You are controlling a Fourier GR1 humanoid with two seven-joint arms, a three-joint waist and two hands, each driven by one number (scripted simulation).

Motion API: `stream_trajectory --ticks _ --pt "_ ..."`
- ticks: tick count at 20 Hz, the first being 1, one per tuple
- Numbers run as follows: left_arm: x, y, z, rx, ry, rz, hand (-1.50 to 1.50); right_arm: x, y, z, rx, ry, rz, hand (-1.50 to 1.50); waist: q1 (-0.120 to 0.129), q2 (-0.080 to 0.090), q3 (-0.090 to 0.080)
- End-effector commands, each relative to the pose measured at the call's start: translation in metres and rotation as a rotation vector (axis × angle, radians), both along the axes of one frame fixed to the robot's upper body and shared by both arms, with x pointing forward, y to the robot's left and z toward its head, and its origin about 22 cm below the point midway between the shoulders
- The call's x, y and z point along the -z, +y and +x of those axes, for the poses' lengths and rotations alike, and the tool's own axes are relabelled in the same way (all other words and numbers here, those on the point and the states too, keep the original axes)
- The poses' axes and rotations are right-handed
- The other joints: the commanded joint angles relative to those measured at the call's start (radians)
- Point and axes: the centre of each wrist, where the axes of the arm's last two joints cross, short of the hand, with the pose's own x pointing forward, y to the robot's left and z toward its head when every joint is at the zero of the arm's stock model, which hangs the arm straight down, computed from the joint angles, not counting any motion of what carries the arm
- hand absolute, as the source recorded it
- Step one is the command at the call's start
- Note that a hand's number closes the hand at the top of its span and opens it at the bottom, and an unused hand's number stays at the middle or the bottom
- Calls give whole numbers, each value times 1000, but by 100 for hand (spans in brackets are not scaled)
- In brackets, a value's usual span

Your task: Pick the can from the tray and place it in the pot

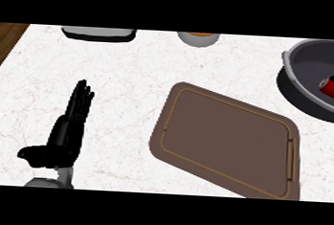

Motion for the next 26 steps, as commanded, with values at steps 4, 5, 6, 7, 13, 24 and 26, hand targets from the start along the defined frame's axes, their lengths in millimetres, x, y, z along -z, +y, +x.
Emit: stream_trajectory --ticks 4,5,6,7,13,24,26 --pt "-4 -18 -6 4 18 -9 0 3 -39 -32 75 -256 165 -150 -5 -3 -2" --pt "6 -3 -2 -13 7 -6 0 7 -45 -38 88 -254 152 -150 -2 1 -3" --pt "-2 0 -7 19 2 -4 0 4 -57 -49 104 -266 157 -150 8 3 -1" --pt "5 18 -3 12 19 -5 0 9 -52 -46 88 -290 149 -150 0 0 -3" --pt "-4 -7 17 -6 -1 -4 0 10 -86 -82 91 -356 117 -150 -8 1 -2" --pt "11 1 -5 11 2 17 0 -3 -126 -129 130 -383 105 -150 6 -2 -2" --pt "2 5 -17 12 16 15 0 11 -127 -141 169 -418 77 -150 10 -4 -1"
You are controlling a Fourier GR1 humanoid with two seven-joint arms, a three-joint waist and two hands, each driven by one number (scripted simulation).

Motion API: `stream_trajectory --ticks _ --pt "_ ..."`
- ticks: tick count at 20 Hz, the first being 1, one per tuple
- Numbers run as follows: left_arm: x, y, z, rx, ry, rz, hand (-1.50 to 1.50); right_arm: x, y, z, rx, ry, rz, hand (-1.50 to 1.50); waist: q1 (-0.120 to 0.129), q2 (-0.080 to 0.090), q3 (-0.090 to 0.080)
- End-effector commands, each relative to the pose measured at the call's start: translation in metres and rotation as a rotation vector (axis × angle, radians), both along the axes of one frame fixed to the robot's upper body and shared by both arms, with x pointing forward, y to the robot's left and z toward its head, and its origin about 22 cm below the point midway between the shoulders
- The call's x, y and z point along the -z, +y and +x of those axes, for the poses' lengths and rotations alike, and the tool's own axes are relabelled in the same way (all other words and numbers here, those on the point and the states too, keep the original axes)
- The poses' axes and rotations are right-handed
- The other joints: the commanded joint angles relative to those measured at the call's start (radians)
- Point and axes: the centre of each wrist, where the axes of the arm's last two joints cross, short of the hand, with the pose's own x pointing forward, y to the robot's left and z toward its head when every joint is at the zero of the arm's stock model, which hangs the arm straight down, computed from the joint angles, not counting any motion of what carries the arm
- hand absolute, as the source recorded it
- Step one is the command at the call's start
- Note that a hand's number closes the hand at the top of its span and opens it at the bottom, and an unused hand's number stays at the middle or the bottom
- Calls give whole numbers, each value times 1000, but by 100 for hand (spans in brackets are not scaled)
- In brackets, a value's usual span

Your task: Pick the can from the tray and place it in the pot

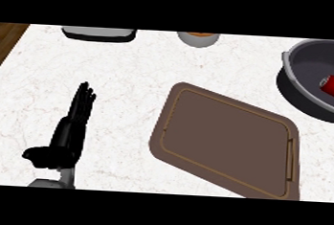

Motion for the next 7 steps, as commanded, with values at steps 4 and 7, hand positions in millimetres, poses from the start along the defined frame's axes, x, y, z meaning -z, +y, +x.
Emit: stream_trajectory --ticks 4,7 --pt "-5 0 -2 -4 7 -13 0 9 -22 -47 100 -78 11 -150 -12 -3 1" --pt "2 7 4 -27 9 10 0 -6 -27 -43 109 -73 17 -150 -5 1 1"
